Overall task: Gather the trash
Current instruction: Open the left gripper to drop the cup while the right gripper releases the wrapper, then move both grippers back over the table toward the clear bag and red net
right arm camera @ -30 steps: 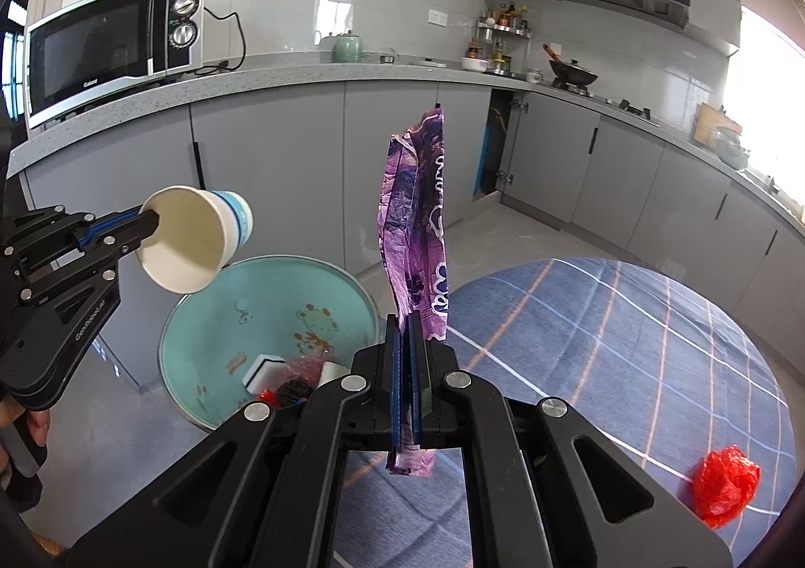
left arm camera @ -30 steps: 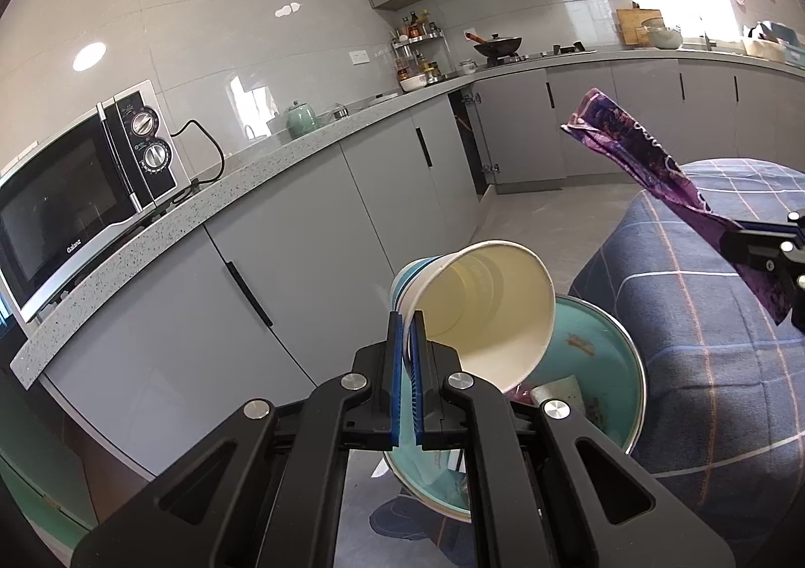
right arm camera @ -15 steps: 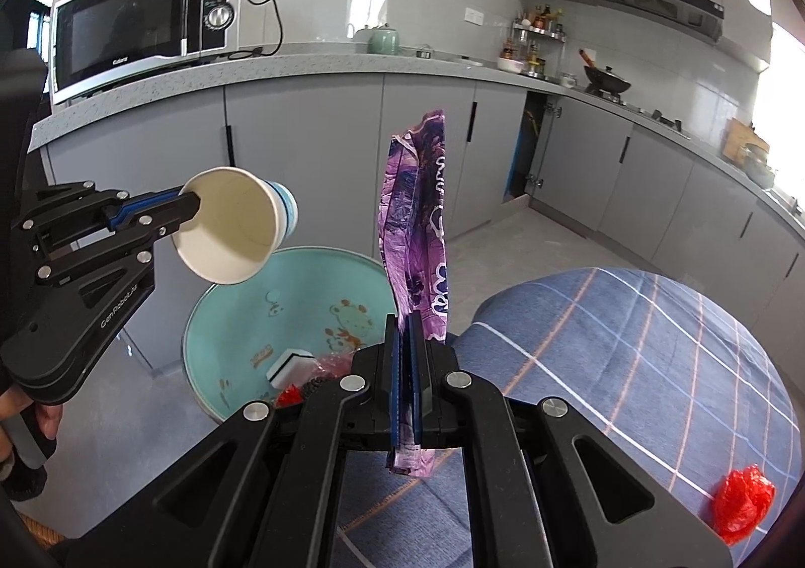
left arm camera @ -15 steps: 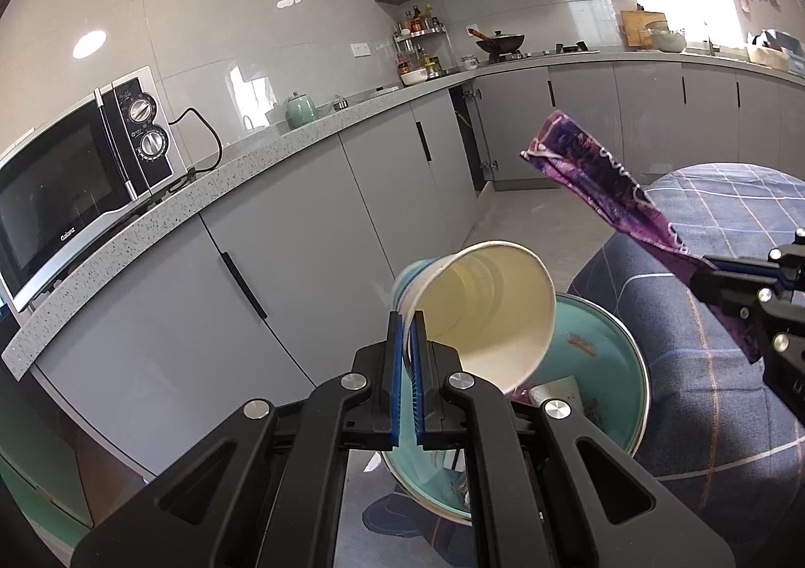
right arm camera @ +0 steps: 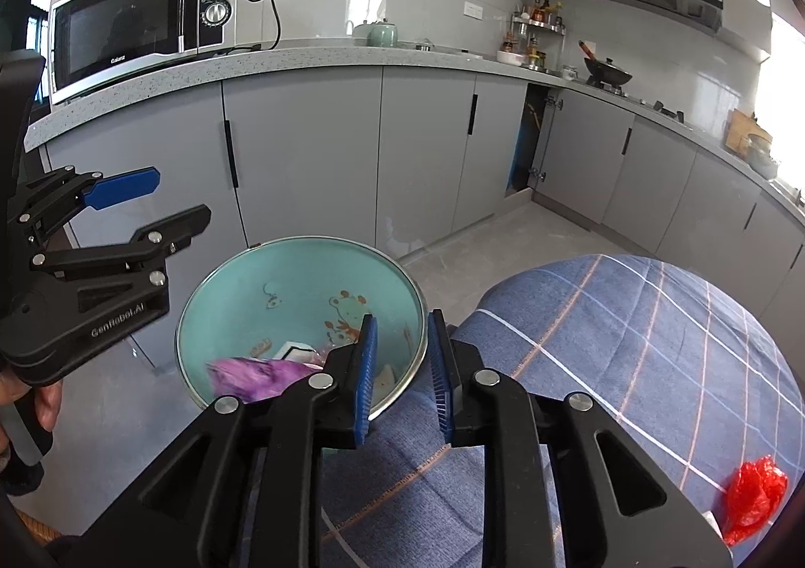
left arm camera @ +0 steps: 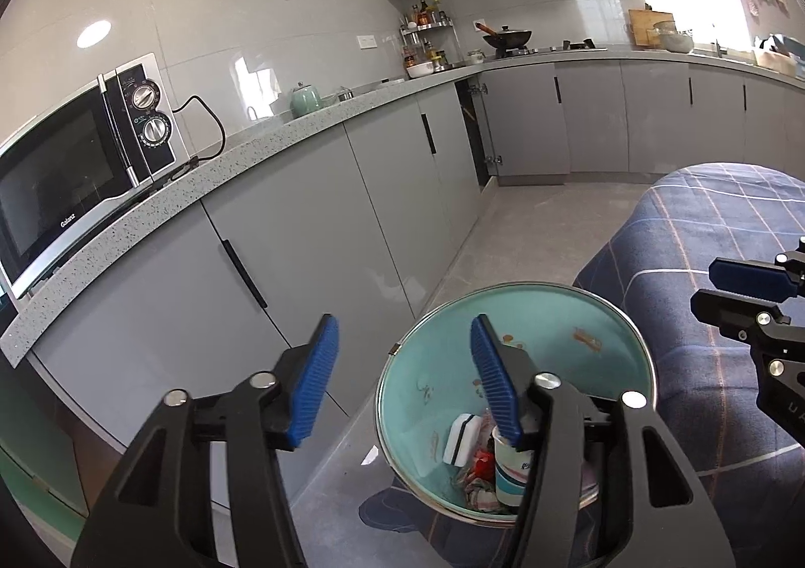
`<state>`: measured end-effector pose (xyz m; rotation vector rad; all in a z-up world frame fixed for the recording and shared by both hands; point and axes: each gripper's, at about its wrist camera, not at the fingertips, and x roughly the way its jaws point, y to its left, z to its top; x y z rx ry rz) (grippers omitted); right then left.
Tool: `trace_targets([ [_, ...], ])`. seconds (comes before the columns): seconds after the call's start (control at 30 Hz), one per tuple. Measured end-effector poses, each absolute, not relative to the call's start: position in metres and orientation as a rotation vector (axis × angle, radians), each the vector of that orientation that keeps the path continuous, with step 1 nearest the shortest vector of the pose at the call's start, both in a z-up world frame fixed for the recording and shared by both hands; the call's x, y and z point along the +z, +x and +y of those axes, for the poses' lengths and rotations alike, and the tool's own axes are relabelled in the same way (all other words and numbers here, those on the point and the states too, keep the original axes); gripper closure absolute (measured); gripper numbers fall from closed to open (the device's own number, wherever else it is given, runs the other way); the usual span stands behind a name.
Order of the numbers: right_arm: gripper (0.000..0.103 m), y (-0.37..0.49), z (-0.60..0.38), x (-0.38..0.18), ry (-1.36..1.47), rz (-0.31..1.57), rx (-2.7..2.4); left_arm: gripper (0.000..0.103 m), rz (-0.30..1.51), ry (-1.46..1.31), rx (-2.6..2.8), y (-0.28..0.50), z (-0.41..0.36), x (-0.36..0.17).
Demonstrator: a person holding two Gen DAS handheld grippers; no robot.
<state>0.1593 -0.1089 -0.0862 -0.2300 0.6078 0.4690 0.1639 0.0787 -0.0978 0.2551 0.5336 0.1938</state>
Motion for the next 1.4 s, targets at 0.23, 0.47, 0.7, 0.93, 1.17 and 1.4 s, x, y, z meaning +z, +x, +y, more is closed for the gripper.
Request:
trace_targets([
  [0.23, 0.069, 0.153, -0.121, -0.086, -0.219, 0.607, 0.437, 0.031, 0.533, 0.264, 0.189, 0.160, 0.072, -0.100],
  [0.47, 0.063, 0.143, -0.136, -0.080, -0.214, 0.590, 0.411, 0.028, 0.525, 0.281, 0.171, 0.155, 0.062, -0.096],
  [0.7, 0.059, 0.132, -0.160, -0.076, -0.207, 0.576, 0.369, 0.025, 0.521, 0.308, 0.136, 0.149, 0.043, -0.097],
  [0.93, 0.056, 0.121, -0.188, -0.076, -0.196, 0.579, 0.322, 0.023, 0.514, 0.334, 0.087, 0.141, 0.016, -0.096],
  [1.17, 0.056, 0.109, -0.227, -0.081, -0.163, 0.593, 0.248, 0.022, 0.526, 0.358, 0.021, 0.137, -0.020, -0.105],
  [1.4, 0.054, 0.093, -0.274, -0.089, -0.155, 0.624, 0.163, 0.022, 0.534, 0.363, -0.036, 0.132, -0.057, -0.113],
])
